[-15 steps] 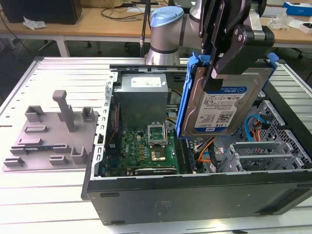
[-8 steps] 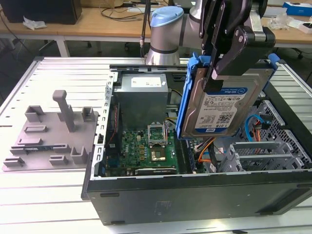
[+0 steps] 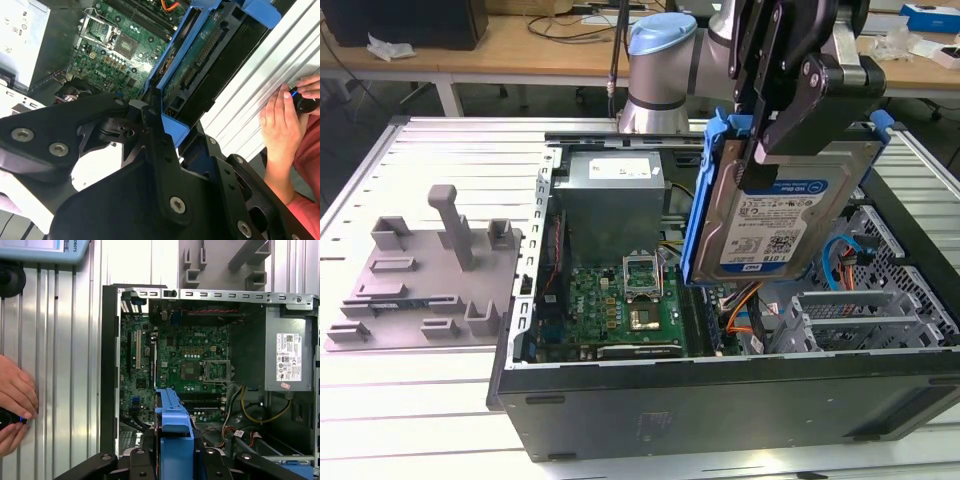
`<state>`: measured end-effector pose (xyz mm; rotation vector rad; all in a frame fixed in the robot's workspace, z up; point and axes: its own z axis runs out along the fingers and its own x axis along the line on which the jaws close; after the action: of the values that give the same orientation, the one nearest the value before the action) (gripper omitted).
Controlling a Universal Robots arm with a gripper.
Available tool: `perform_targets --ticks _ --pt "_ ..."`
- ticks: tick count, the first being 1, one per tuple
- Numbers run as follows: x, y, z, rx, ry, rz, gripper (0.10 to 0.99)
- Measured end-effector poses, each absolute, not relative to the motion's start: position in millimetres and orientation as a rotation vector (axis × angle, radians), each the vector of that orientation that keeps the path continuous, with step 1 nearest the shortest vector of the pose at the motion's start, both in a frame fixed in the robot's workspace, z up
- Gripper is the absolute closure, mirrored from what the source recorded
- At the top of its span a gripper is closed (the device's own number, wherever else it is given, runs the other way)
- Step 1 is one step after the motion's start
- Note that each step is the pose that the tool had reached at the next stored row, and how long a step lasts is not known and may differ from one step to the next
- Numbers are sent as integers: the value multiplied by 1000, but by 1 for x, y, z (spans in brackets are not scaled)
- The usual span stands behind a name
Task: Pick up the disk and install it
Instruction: 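Insert the disk into the insertion slot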
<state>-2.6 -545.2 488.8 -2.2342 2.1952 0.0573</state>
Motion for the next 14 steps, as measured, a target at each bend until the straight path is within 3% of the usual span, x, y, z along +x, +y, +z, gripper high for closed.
perform_targets --ticks 14 --pt "28 -547 489 -2228 2201 57 722"
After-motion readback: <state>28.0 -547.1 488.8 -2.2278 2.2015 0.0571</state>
